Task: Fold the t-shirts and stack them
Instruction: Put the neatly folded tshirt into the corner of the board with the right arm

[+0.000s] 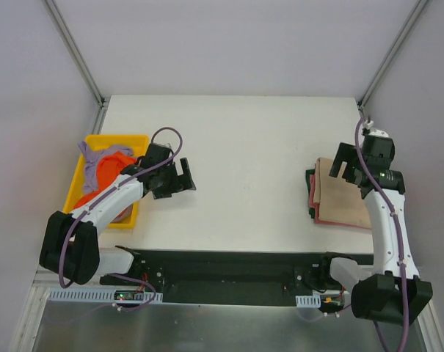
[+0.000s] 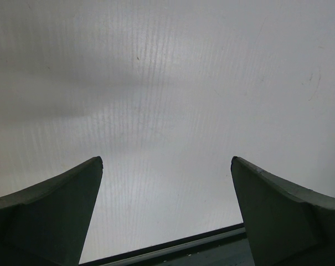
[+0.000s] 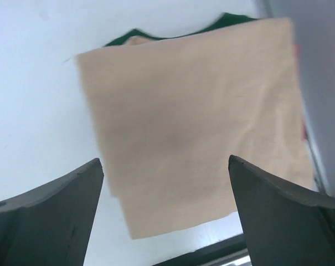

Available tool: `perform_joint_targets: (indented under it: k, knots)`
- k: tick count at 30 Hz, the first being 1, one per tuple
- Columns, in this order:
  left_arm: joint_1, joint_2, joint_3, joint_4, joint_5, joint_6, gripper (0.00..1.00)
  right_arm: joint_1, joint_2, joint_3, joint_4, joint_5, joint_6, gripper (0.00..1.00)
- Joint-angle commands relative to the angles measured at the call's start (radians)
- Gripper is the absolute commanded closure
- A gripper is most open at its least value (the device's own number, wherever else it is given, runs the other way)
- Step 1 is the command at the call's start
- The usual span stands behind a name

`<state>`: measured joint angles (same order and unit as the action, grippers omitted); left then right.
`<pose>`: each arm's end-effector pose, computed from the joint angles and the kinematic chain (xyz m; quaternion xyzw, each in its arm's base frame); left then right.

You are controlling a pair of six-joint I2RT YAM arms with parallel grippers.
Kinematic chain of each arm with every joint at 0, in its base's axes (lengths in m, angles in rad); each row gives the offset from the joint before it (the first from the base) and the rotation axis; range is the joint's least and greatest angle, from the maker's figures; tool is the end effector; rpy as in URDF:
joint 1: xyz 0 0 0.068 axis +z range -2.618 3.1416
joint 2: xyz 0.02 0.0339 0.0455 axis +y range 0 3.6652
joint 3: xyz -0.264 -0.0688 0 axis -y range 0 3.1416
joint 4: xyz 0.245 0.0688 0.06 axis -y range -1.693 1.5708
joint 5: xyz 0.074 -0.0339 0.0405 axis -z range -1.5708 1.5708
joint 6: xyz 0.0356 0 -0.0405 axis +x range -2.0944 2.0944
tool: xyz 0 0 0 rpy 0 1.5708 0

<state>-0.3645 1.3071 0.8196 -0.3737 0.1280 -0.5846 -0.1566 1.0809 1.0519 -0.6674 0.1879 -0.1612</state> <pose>0.2478 -0.0994 0.2237 -0.0807 0.9326 -0.2118 0.2810 0.2222 -0.0418 0.3294 0.0376 0.9020 -0.1506 0.4028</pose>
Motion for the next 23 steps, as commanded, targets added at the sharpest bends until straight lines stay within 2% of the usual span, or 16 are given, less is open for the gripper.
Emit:
perform_joint_targets:
  k: [1,6,10,12,14,19,23]
  knots:
    - [0.01,-0.072,0.029,0.002,0.004,-0.007,0.01,0.106,-0.09,-0.055,0.072,-0.253,-0.024,0.04]
    - [0.01,-0.211,-0.002,0.019,-0.059,-0.023,0.01,0.348,-0.136,-0.144,0.198,-0.41,0.009,0.04]
    - [0.009,-0.353,-0.077,0.058,-0.114,-0.037,0.01,0.474,-0.159,-0.272,0.421,-0.56,0.159,0.04]
    - [0.009,-0.422,-0.118,0.065,-0.122,-0.049,0.01,0.499,-0.157,-0.32,0.529,-0.643,0.302,0.04]
    - [0.009,-0.494,-0.151,0.064,-0.163,-0.067,0.01,0.515,-0.15,-0.334,0.563,-0.614,0.365,0.04]
    - [0.009,-0.617,-0.201,0.064,-0.188,-0.092,0.01,0.526,-0.142,-0.392,0.647,-0.608,0.331,0.04]
    - [0.009,-0.637,-0.211,0.059,-0.208,-0.109,0.01,0.526,-0.148,-0.412,0.658,-0.575,0.364,0.04]
